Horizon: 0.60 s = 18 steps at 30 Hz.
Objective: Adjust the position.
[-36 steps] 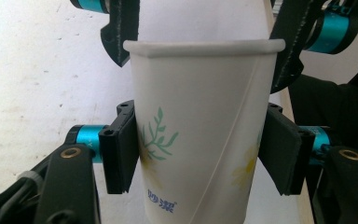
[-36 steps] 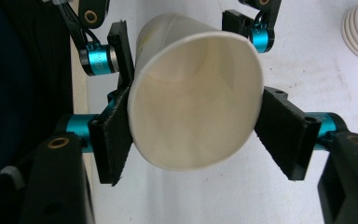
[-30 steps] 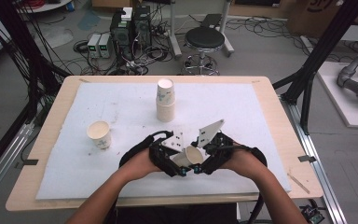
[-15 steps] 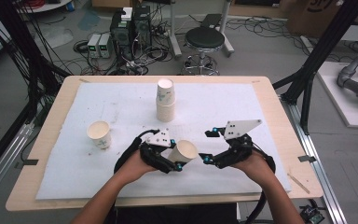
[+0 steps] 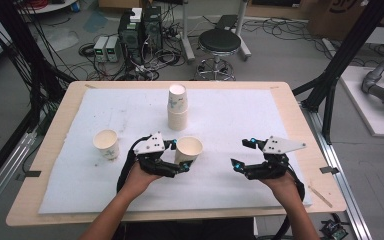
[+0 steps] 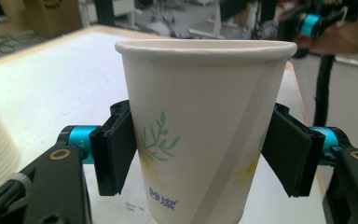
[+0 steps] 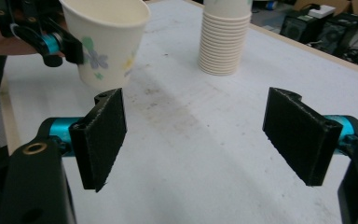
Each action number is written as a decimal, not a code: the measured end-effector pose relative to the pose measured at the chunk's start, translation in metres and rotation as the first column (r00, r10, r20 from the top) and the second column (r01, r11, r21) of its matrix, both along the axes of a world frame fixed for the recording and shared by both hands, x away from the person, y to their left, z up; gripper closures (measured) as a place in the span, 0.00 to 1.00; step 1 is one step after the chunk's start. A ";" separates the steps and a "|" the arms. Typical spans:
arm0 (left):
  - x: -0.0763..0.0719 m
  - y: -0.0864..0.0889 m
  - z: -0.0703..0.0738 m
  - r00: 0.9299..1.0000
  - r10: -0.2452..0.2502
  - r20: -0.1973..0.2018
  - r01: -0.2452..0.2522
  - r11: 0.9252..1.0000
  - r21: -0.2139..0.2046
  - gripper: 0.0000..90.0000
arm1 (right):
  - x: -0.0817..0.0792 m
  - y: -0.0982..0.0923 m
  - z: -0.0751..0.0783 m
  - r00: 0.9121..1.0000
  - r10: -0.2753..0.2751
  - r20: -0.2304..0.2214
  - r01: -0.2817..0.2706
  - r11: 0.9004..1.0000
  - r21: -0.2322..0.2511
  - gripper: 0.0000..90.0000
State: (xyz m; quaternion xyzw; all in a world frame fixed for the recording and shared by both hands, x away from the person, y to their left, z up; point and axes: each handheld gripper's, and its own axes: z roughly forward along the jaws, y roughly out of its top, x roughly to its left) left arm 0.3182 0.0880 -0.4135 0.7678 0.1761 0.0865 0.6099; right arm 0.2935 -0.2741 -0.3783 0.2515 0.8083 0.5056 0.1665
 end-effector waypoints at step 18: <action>-0.002 0.019 -0.003 0.988 0.134 0.076 -0.126 0.987 -0.101 0.34 | -0.002 -0.025 -0.015 0.993 -0.118 0.016 0.118 0.993 0.001 0.25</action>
